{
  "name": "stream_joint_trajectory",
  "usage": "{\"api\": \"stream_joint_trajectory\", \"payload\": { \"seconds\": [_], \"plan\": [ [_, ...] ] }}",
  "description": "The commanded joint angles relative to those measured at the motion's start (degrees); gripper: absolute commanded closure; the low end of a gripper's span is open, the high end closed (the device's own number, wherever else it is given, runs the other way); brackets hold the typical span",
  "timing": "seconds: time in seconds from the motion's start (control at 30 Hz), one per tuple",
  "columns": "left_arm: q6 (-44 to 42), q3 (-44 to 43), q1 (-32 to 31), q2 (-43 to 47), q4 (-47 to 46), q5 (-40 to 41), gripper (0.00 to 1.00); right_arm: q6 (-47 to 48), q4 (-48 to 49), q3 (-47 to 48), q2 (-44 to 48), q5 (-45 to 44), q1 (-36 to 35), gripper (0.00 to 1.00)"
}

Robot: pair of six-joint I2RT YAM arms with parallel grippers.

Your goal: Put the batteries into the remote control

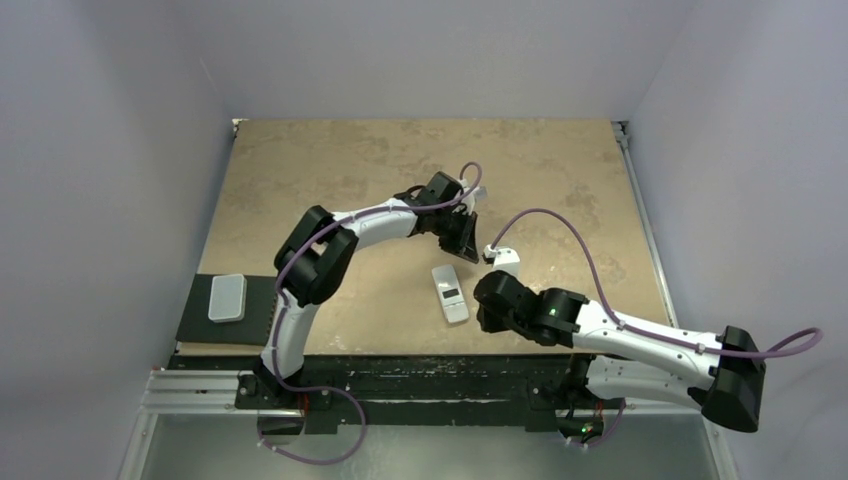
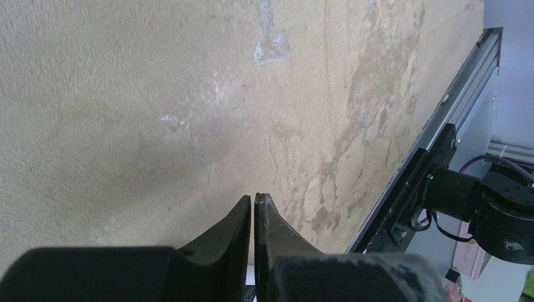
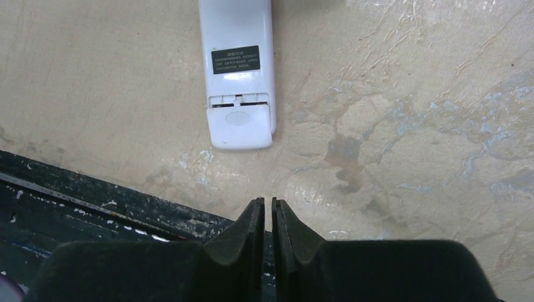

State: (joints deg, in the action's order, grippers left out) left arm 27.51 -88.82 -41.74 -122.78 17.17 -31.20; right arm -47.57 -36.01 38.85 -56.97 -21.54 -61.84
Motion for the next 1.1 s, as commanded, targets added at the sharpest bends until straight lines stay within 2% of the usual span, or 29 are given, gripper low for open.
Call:
{"api": "stream_joint_trajectory", "payload": {
  "seconds": [0.0, 0.13, 1.07],
  "plan": [
    [-0.24, 2.55, 0.14, 0.47, -1.03, 0.83, 0.96, -1.21, -0.46, -0.28, 0.57, -1.27, 0.23, 0.83],
    [-0.92, 3.96, 0.16, 0.85, -0.35, 1.74, 1.0, -1.25, -0.64, -0.16, 0.39, -1.4, 0.23, 0.82],
    [-4.87, 9.54, 0.21, 6.36, 7.97, 13.15, 1.0, -2.09, -2.55, 0.34, 0.22, -2.34, 0.23, 0.76]
  ]
}}
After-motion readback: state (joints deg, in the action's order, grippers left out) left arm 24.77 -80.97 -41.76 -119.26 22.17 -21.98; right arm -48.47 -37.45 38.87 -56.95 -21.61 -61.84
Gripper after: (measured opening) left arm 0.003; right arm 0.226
